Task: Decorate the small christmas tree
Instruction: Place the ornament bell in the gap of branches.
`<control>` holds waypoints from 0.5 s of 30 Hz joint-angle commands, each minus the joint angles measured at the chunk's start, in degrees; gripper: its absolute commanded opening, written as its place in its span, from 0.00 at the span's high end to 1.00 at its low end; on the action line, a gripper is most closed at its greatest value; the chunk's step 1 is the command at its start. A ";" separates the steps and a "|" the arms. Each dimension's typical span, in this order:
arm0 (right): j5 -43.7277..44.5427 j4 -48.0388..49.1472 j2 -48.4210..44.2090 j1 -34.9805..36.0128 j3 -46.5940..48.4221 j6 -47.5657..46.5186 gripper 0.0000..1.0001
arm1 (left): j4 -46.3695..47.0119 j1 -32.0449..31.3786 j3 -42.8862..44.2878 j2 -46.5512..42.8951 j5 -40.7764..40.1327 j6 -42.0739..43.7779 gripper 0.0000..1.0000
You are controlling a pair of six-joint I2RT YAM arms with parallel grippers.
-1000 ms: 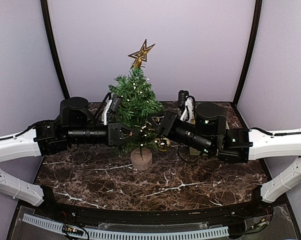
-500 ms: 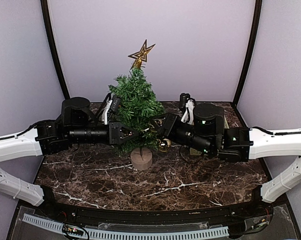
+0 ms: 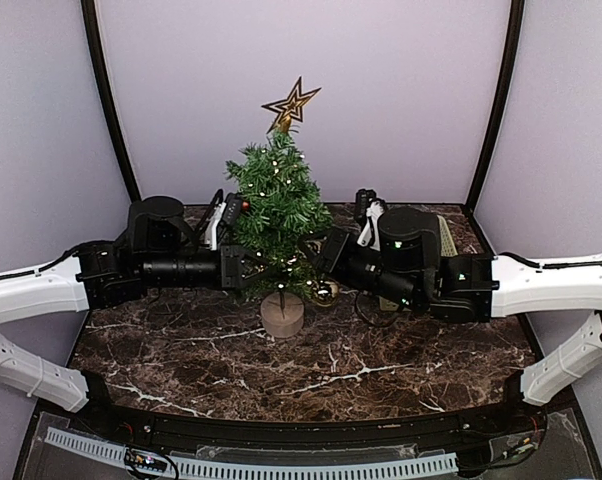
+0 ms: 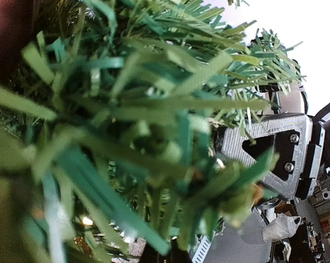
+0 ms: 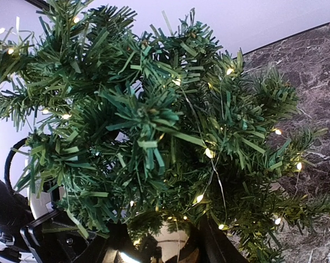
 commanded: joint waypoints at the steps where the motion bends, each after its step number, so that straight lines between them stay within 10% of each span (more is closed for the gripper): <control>1: 0.07 0.47 1.34 -0.66 1.59 0.26 0.69 | 0.27 0.54 -0.84 0.76 0.59 -0.50 0.98; 15: -0.31 3.21 0.37 -0.86 0.09 0.73 0.69 | 0.85 0.58 -2.12 -1.55 -0.84 -0.15 0.86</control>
